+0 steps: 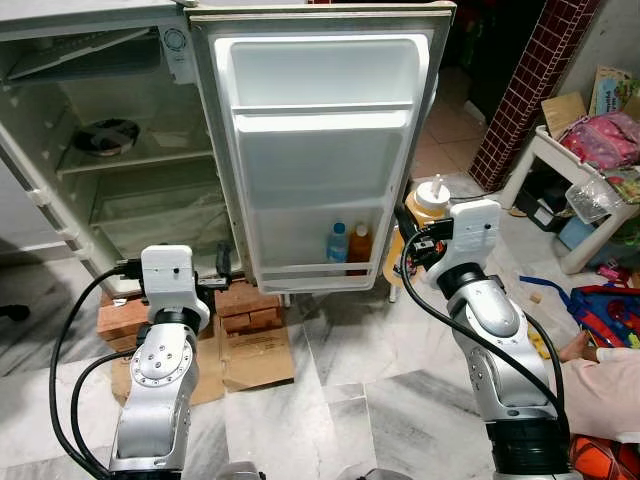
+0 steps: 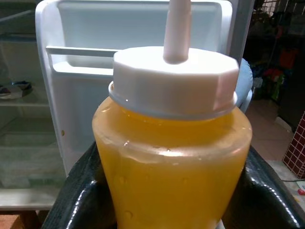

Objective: Restocking fridge

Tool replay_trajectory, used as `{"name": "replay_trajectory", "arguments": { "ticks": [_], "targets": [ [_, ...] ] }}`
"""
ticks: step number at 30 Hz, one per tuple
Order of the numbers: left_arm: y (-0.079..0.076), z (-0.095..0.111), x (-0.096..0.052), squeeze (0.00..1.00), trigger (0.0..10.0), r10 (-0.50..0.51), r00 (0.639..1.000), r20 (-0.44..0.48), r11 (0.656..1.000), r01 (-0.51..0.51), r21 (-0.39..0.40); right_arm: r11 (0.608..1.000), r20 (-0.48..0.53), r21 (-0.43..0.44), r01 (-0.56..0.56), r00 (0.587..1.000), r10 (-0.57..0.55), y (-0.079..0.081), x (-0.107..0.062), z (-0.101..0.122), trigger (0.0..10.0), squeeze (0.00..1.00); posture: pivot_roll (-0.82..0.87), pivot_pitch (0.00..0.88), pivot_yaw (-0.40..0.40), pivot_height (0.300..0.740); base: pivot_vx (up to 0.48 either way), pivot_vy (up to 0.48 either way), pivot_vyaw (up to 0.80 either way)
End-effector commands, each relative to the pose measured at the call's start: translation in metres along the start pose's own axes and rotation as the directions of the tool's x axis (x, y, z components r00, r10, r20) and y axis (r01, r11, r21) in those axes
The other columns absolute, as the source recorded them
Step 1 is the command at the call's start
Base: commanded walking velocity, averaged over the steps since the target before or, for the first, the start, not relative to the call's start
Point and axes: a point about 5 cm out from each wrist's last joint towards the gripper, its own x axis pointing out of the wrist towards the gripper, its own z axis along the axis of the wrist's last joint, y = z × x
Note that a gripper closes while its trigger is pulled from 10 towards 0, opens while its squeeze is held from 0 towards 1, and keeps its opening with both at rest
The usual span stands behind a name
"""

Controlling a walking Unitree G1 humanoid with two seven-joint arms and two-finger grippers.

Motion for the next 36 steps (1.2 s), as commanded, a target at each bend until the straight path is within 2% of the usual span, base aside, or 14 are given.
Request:
{"name": "replay_trajectory", "arguments": {
  "ticks": [1,6,31,36],
  "targets": [
    [0.0004,0.0043,-0.0011,0.00,10.0,-0.005,1.000,0.015,1.000,0.005,0.008,1.000,0.009,0.008,0.001,1.000,-0.001,-0.0018,0.0023,0.0031,10.0,0.00,0.02,0.000,-0.006,0.740,0.375,0.300,0.00],
    [-0.0006,0.0032,0.0004,0.00,10.0,-0.001,1.000,0.001,1.000,0.001,-0.012,1.000,0.011,0.013,0.004,1.000,-0.004,-0.0029,0.0006,0.0027,10.0,0.00,0.02,0.000,-0.007,0.740,0.322,0.355,0.00],
    [-0.0032,0.0018,0.0056,0.00,10.0,0.001,1.000,-0.009,1.000,-0.001,-0.004,1.000,0.004,0.009,-0.013,1.000,0.013,-0.0023,-0.0007,0.0007,10.0,0.00,0.01,0.000,-0.010,0.740,0.283,0.385,0.00],
    [-0.0054,0.0025,0.0060,0.00,10.0,-0.010,1.000,-0.004,1.000,0.010,0.008,1.000,0.007,0.004,-0.012,1.000,0.012,-0.0018,-0.0003,0.0013,10.0,0.00,0.01,0.000,-0.009,0.740,0.000,0.000,0.00]
  ]
}}
